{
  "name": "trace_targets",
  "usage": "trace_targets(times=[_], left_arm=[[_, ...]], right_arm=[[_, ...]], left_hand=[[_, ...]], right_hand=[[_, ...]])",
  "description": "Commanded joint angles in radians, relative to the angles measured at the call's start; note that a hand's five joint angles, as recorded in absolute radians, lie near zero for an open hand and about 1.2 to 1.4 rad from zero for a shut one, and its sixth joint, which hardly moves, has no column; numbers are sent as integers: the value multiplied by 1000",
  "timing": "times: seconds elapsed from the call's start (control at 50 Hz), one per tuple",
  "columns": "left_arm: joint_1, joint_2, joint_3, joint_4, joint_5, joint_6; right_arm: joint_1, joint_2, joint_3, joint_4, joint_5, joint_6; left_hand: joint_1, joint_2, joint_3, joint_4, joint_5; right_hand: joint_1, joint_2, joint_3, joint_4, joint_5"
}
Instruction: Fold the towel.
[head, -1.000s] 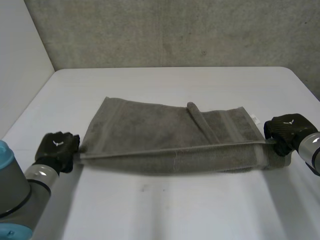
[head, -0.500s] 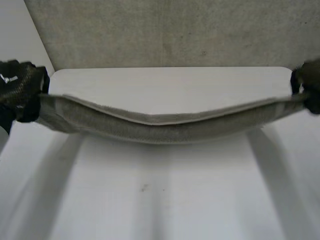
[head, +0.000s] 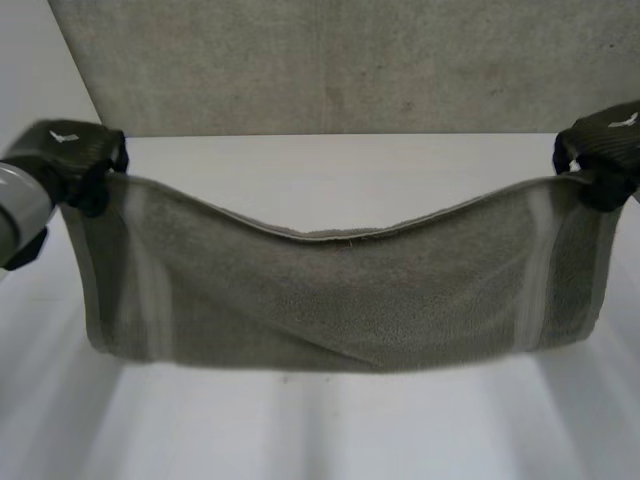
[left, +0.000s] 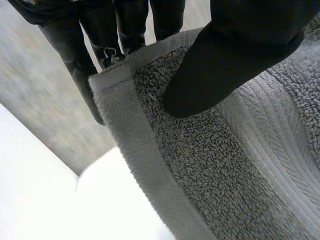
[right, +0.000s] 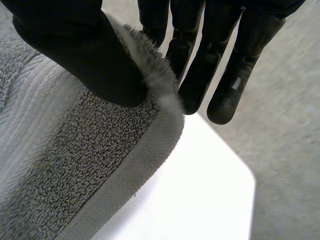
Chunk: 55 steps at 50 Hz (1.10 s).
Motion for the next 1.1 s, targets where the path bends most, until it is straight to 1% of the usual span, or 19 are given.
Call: trace_targets(times=[0.02,0.1,0.14,0.16,0.18,0.2,0.24,0.32,0.44,0.5,0.58,0.62,0.68,0.78,0.9,1.02,1.06,1.08,1.1], left_arm=[[-16,-283,287,8,-1,-16],[-29,-346,464,22,-1,-77],[-39,-362,552,41,-1,-131],[-43,-369,629,69,-1,-190],[-43,-368,692,105,-1,-255],[-43,-368,693,105,-1,-255],[-45,-356,771,175,-6,-365],[-45,-314,779,217,-8,-434],[-39,-261,657,218,-4,-459],[-26,-257,546,218,2,-455],[-23,-256,417,218,9,-452],[-23,-267,273,228,12,-439],[-23,-274,204,234,20,-425],[-3,-343,-41,344,42,-308],[24,-340,-178,396,45,-215],[50,-203,-350,383,43,-139],[60,-155,-398,373,43,-125],[70,-102,-440,355,43,-110],[82,-25,-486,323,45,-88]], right_arm=[[76,247,-202,-146,82,53],[110,287,-299,-297,151,102],[112,287,-361,-489,200,148],[112,287,-361,-490,200,148],[120,275,-373,-587,209,166],[120,255,-382,-670,226,182],[120,228,-375,-732,231,193],[123,180,-342,-782,222,208],[120,123,-241,-765,188,213],[112,116,-174,-710,139,210],[107,136,-82,-600,61,205],[103,151,-41,-570,39,200],[94,188,45,-550,13,185],[74,249,166,-547,-5,116],[52,268,277,-524,2,-31],[21,195,351,-401,9,-126],[-21,105,397,-243,10,-183],[-22,105,397,-242,10,-183],[-46,59,421,-152,9,-212]], left_hand=[[204,178,179,179,191],[204,178,179,179,191],[204,178,179,179,191],[204,178,179,179,191],[204,178,179,179,191],[204,178,179,179,191],[204,178,179,179,191],[204,178,179,179,191],[204,178,179,179,191],[204,178,179,179,191],[204,178,179,179,191],[204,178,179,179,191],[204,178,179,179,191],[204,178,179,179,191],[204,178,179,179,191],[204,178,179,179,191],[204,178,179,179,191],[204,178,179,179,191],[204,178,179,179,191]], right_hand=[[3,183,181,179,184],[3,183,181,179,184],[3,183,181,179,184],[3,183,181,179,184],[3,183,181,179,184],[3,183,181,179,184],[3,183,181,179,184],[3,183,181,179,184],[3,183,181,179,184],[3,183,181,179,184],[3,183,181,179,184],[3,183,181,179,184],[3,183,181,179,184],[3,183,181,179,184],[3,183,181,179,184],[3,183,181,179,184],[3,183,181,179,184],[3,183,181,179,184],[3,183,181,179,184]])
